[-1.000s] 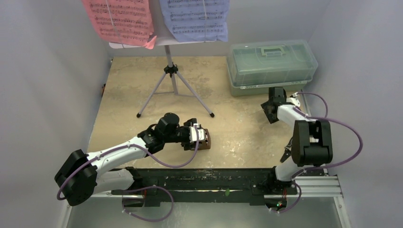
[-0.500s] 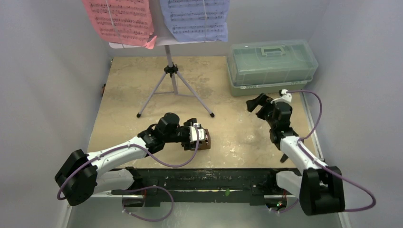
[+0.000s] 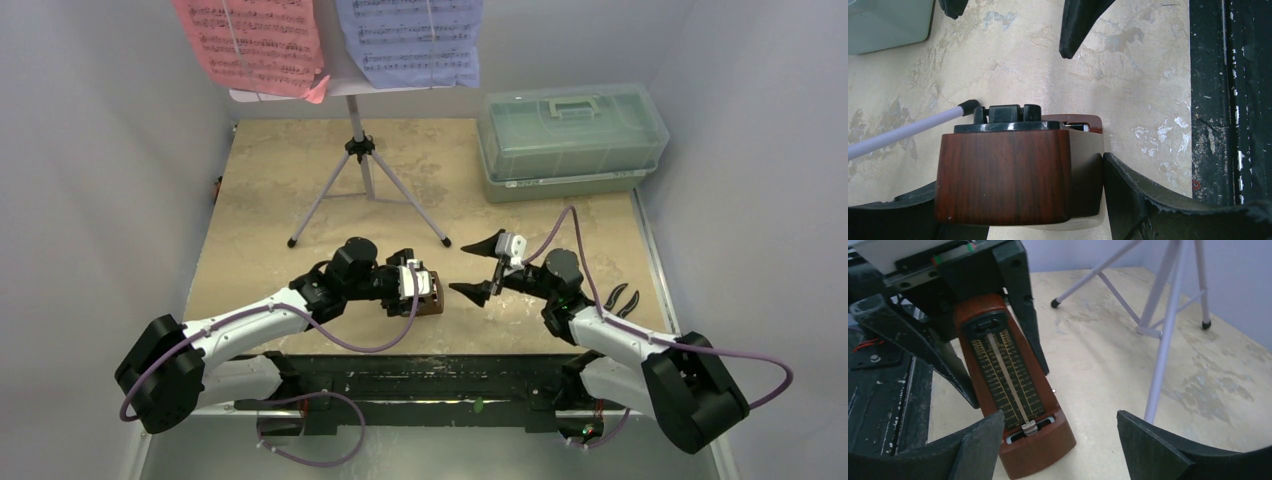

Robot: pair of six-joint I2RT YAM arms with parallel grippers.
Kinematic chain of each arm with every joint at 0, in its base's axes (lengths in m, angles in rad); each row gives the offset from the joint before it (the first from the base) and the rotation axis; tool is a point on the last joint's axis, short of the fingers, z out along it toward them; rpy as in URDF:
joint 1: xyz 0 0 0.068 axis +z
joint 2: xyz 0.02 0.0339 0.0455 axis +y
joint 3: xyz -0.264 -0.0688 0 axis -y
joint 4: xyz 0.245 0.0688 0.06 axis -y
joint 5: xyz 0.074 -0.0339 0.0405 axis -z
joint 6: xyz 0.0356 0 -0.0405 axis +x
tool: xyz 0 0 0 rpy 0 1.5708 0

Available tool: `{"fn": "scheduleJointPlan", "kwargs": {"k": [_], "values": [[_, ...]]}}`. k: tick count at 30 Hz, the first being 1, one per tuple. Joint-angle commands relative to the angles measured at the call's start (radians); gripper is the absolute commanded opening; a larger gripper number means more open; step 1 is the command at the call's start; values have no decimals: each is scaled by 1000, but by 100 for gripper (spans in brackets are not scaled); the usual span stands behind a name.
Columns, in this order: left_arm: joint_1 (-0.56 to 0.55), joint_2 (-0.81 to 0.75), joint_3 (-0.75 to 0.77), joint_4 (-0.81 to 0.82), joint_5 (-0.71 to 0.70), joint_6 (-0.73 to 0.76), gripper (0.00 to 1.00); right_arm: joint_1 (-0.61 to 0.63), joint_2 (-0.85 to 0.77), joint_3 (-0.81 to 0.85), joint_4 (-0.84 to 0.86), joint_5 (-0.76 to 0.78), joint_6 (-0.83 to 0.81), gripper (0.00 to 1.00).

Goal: Set up the instrument practice props

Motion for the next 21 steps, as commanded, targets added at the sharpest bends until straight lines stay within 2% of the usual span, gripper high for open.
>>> {"fn": "scheduleJointPlan", "kwargs": {"k": [1, 6, 11, 16, 21], "values": [[-8, -24, -7, -8, 2, 17, 28, 26, 17, 14, 85, -123, -167, 82], [-12, -25, -8, -6, 5, 17, 28, 58, 78, 43, 40, -170, -219, 77], [-13, -22, -7, -4, 10, 18, 27, 71, 160, 101, -16, -167, -285, 68], [-15, -23, -10, -1, 7, 17, 27, 76, 241, 110, 55, -179, -285, 64], [-17, -22, -12, -4, 3, 17, 26, 93, 293, 100, 54, -180, -299, 56]]}}
